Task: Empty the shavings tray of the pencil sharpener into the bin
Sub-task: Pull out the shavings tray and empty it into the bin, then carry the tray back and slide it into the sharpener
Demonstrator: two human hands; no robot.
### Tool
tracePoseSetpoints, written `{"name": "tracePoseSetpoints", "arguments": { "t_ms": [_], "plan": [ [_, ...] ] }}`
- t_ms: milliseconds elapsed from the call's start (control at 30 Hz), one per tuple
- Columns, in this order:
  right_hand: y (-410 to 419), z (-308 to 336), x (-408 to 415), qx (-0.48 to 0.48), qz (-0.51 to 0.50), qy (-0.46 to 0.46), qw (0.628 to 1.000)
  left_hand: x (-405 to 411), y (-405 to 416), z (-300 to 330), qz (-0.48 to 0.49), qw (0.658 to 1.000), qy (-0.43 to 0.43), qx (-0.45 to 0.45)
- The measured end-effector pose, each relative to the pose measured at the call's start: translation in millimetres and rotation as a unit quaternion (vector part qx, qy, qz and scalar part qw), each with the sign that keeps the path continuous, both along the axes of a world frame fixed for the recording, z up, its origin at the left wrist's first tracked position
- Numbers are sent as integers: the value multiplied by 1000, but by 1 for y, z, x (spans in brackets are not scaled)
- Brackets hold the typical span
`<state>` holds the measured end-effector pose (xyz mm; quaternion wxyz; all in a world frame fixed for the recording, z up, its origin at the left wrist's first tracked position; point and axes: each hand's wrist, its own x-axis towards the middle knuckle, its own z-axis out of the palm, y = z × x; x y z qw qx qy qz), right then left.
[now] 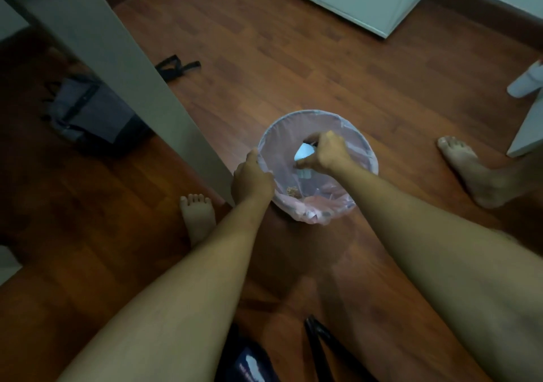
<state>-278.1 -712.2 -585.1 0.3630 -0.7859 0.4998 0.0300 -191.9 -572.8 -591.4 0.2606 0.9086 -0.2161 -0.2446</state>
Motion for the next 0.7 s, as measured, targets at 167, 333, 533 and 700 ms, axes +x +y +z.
{"name": "tracePoseSetpoints", "arguments": {
  "t_ms": [167, 333, 533, 700],
  "plan": [
    [16, 24, -22, 103, -134, -102, 980, -6, 20, 40, 10, 1000, 5, -13],
    [36, 71, -47, 165, -173, -195, 951, -13, 42, 103, 5, 997, -47, -59],
    [61, 142, -70, 196, -125, -292, 928, -19, 80, 175, 45, 990, -69, -115],
    [90, 211, -85, 224, -24, -358, 906, -36, 131, 238, 29, 974, -158, -157]
  ]
}}
